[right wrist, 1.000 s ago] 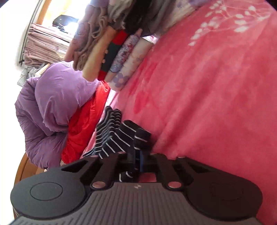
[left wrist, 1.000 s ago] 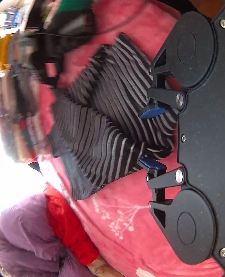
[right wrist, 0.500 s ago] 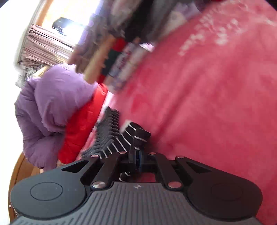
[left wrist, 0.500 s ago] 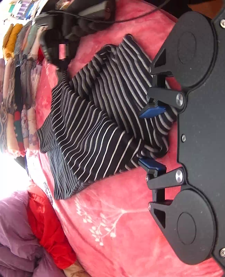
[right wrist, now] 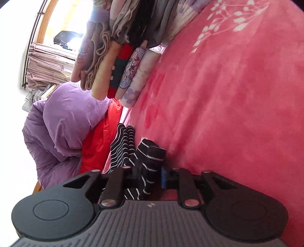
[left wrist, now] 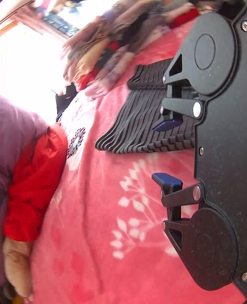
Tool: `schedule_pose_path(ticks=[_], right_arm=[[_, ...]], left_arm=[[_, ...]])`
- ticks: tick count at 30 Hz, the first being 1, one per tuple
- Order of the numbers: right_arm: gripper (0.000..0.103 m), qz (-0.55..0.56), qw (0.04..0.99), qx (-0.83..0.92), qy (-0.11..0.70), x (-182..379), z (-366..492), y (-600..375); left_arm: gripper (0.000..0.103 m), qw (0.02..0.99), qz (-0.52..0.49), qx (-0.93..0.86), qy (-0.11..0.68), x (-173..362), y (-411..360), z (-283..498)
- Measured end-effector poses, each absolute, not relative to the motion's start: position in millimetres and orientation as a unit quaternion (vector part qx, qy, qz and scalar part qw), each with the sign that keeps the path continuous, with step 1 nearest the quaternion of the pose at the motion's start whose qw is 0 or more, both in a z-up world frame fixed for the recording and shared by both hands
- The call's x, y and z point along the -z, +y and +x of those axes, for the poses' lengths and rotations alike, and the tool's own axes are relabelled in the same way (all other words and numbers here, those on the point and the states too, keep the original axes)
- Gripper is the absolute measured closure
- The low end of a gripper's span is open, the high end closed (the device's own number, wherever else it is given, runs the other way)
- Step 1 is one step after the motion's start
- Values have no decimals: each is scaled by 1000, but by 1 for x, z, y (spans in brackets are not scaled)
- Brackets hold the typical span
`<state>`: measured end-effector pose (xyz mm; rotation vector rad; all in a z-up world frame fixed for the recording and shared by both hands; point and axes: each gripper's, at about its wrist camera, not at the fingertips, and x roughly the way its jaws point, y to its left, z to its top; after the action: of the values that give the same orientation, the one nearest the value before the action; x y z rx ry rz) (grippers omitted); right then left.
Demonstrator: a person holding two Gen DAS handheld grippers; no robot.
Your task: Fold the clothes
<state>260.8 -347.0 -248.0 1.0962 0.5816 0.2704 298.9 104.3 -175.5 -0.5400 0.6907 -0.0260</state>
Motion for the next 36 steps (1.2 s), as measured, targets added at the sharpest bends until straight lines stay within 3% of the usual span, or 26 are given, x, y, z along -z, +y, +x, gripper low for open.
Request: schedule_pose_path(ticks=[3, 5, 6, 14, 19, 21, 22, 24, 30, 36], right_arm=[[96, 509, 809, -135, 261, 244, 258, -348], [96, 505, 813, -146, 249, 237, 254, -349], [96, 499, 817, -152, 244, 233, 252, -350], [96, 470, 834, -195, 215, 215, 235, -357], [96, 468, 833, -212, 206, 210, 231, -360], [96, 474, 829, -209, 210, 213, 233, -362], [96, 475, 829, -209, 210, 213, 233, -363], [96, 477, 827, -211, 209, 214, 234, -365], [96, 472, 828, -217, 210, 213, 233, -366], [96, 474, 826, -218, 212, 214, 233, -366]], left_arm=[[72, 900, -273, 22, 338, 188, 104, 320], [86, 906, -260, 34, 332, 186, 99, 329], [98, 911, -250, 39, 327, 184, 96, 333], [98, 953, -65, 80, 284, 148, 29, 331], [97, 941, 6, 108, 321, 163, -7, 344], [86, 933, 21, 124, 336, 171, -14, 347], [71, 929, 28, 132, 343, 175, -17, 349], [57, 926, 2, 149, 346, 167, -10, 348], [59, 924, -125, 154, 326, 131, 48, 343], [73, 919, -145, 129, 342, 127, 74, 310]])
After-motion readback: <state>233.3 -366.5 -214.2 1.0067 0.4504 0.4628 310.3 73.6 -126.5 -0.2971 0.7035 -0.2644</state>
